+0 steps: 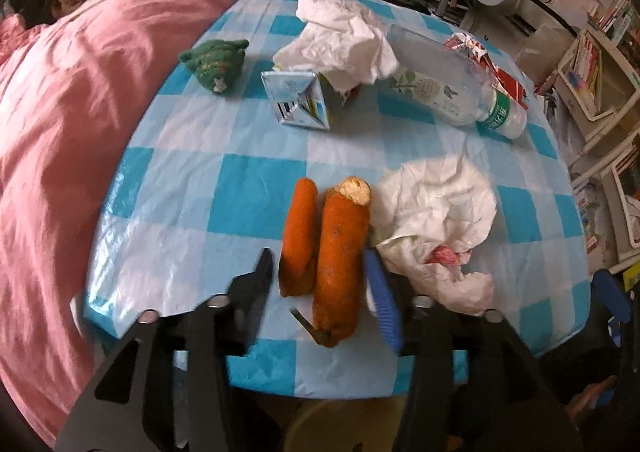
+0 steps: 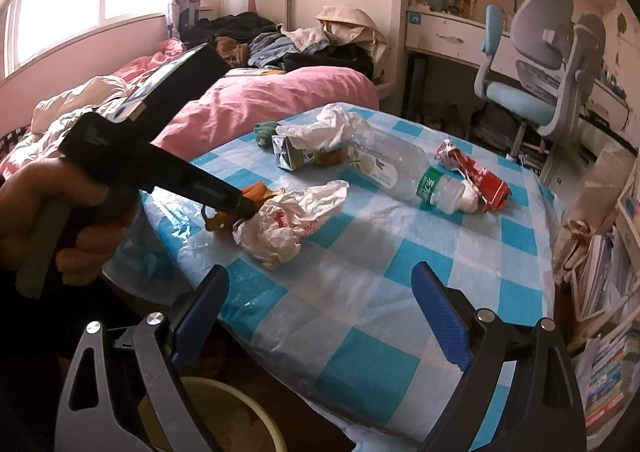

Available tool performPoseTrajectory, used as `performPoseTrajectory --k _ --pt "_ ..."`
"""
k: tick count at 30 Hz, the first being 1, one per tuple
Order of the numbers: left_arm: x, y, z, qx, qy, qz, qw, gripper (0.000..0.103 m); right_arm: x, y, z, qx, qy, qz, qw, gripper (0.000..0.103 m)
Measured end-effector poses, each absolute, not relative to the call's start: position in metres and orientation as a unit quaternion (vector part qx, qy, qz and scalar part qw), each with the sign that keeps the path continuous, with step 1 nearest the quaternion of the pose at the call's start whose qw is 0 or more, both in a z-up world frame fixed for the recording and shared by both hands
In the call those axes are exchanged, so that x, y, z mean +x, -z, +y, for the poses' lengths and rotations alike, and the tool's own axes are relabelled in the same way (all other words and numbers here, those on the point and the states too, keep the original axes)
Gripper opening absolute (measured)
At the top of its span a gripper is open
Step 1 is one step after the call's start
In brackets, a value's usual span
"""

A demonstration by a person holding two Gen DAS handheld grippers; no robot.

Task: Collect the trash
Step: 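Grasp the two orange sticks together with the left tool, then grasp the crumpled white plastic bag with the right tool while the left tool holds the sticks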

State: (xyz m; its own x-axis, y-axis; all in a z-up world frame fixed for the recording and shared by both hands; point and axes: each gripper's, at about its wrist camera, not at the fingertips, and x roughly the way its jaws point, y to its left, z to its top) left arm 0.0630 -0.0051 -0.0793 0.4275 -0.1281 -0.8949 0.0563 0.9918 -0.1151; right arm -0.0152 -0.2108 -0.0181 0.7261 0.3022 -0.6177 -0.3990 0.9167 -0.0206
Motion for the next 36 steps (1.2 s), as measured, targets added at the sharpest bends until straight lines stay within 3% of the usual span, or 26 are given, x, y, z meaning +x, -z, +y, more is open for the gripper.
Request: performPoseTrajectory --k 3,7,8,9,12,33,34,36 --pt "0.069 0.080 -0.007 -0.030 0.044 0.529 0.847 0.065 -0.015 0.020 -0.209 -0.077 -0.188 0.321 0.925 0.088" --pt "0.078 0.087 -0.010 -0.027 0.041 0.538 0.841 0.065 -0.012 0.021 -0.204 -0.077 -0.190 0.327 0.923 0.088" --pt "0.079 0.087 -0.013 -0.021 0.045 0.538 0.841 0.057 -0.011 0.022 -0.202 -0.078 -0.191 0.327 0.922 0.088" --pt "0.078 0.086 -0.015 -0.017 0.051 0.538 0.841 0.040 -0.010 0.022 -0.199 -0.080 -0.192 0.327 0.922 0.088" --pt "0.075 0.083 -0.009 -0.039 0.059 0.541 0.838 0.034 -0.007 0.023 -0.191 -0.086 -0.193 0.329 0.920 0.088" --pt "0.048 0.036 0.019 -0.096 0.079 0.474 0.872 0.034 0.050 0.044 -0.166 -0.049 -0.171 0.371 0.911 0.088" --pt "0.048 0.036 0.019 -0.095 0.079 0.473 0.872 0.034 0.052 0.046 -0.164 -0.049 -0.173 0.375 0.910 0.088" --pt "0.049 0.035 0.019 -0.092 0.078 0.471 0.874 0.034 0.055 0.049 -0.162 -0.049 -0.180 0.384 0.904 0.074"
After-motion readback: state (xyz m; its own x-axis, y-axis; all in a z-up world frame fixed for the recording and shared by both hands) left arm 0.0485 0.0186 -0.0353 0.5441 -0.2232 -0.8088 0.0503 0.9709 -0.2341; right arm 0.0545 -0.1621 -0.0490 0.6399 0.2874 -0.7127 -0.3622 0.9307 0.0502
